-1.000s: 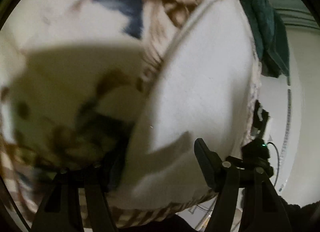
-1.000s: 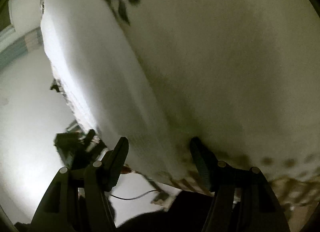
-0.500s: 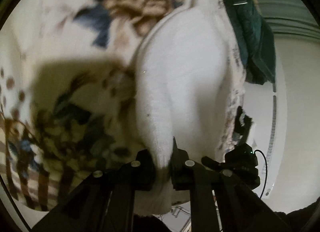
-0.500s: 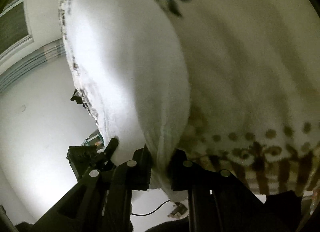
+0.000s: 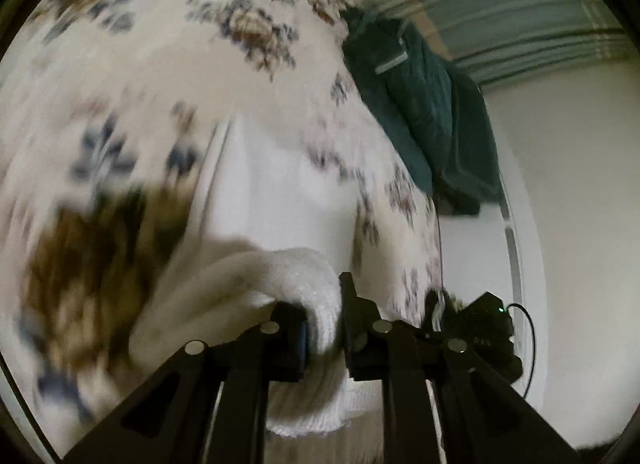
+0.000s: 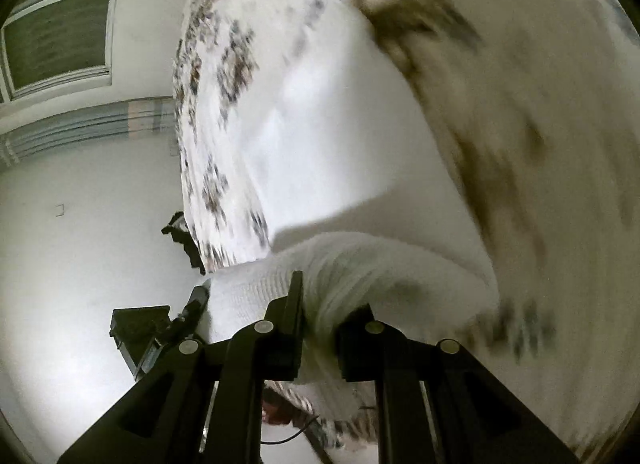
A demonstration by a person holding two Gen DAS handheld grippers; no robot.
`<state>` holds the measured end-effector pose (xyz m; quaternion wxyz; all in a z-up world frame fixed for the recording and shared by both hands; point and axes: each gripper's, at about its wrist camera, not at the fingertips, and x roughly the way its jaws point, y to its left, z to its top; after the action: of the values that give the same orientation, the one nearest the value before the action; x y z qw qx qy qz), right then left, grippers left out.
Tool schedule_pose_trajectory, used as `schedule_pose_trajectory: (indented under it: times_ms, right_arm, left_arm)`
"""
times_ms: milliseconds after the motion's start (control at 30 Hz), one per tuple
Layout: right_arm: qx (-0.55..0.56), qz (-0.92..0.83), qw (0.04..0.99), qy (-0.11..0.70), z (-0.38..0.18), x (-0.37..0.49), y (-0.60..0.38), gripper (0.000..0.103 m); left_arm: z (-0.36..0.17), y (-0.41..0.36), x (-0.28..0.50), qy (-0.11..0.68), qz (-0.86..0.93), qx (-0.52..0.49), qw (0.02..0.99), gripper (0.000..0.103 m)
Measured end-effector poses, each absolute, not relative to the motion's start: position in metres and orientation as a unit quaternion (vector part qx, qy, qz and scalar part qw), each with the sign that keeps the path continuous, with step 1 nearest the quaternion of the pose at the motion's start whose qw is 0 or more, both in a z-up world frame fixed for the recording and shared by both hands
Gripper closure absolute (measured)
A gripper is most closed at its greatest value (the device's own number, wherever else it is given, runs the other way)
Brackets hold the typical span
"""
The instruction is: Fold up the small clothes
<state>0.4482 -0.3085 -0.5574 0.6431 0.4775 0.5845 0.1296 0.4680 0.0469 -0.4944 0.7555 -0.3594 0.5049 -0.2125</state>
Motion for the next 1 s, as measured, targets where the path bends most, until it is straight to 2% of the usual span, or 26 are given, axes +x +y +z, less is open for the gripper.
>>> schedule_pose_trajectory:
  times_ms: [33,100,133,167,200,233,300,433,600,633,667,700,733,767,867,1000]
  right_arm:
    - [0.476,0.123,0.648,0.582,-0.554,0.465,-0.310,0.089]
    - [0.476,0.120,0.657,0.572,-0.553,0.515,-0.317,0.084]
    - [0.476,0.115,0.659,0.571,-0.553,0.533,-0.322,0.083]
    - [0.480,0.114,0.661,0.565,-0.553,0.555,-0.325,0.081]
    - [0.481,0.114,0.662,0.563,-0.554,0.574,-0.327,0.067]
    - [0.481,0.112,0.668,0.557,-0.553,0.582,-0.331,0.050]
    - [0.479,0.107,0.680,0.544,-0.547,0.576,-0.348,0.041]
    - [0.448,0.088,0.704,0.543,-0.539,0.550,-0.367,0.041]
    - [0.386,0.063,0.701,0.596,-0.576,0.540,-0.361,0.041]
    - [0.372,0.063,0.704,0.601,-0.582,0.542,-0.356,0.041]
    - [0.350,0.068,0.711,0.606,-0.586,0.547,-0.348,0.041]
    - [0.331,0.074,0.716,0.610,-0.590,0.554,-0.340,0.047]
    - [0.304,0.075,0.726,0.612,-0.591,0.559,-0.332,0.081]
    - [0.287,0.072,0.733,0.613,-0.590,0.562,-0.328,0.100]
    - [0.270,0.044,0.770,0.577,-0.569,0.567,-0.331,0.098]
    - [0.285,0.010,0.790,0.543,-0.549,0.571,-0.352,0.099]
  left_arm:
    - [-0.496,0.045,0.486,0.503,-0.208,-0.357,0.759,0.085]
    - [-0.499,0.044,0.523,0.490,-0.200,-0.361,0.768,0.068]
    - [-0.499,0.046,0.540,0.480,-0.199,-0.369,0.771,0.047]
    - [-0.502,0.048,0.551,0.472,-0.195,-0.373,0.775,0.035]
    - [-0.503,0.053,0.561,0.462,-0.187,-0.379,0.780,0.035]
    - [-0.506,0.057,0.567,0.460,-0.180,-0.381,0.781,0.035]
    - [-0.510,0.069,0.573,0.464,-0.167,-0.377,0.784,0.035]
    - [-0.526,0.064,0.570,0.499,-0.157,-0.309,0.795,0.035]
    - [-0.559,0.030,0.581,0.550,-0.153,-0.197,0.797,0.035]
    - [-0.563,0.023,0.585,0.551,-0.155,-0.179,0.800,0.036]
    - [-0.567,0.016,0.588,0.551,-0.155,-0.156,0.805,0.045]
    - [-0.569,0.008,0.592,0.549,-0.158,-0.131,0.810,0.064]
    - [-0.572,0.004,0.595,0.551,-0.156,-0.111,0.812,0.088]
    - [-0.572,0.003,0.597,0.551,-0.154,-0.103,0.814,0.088]
    - [-0.555,0.023,0.589,0.522,-0.153,-0.138,0.828,0.096]
    - [-0.558,0.050,0.596,0.519,-0.134,-0.182,0.824,0.096]
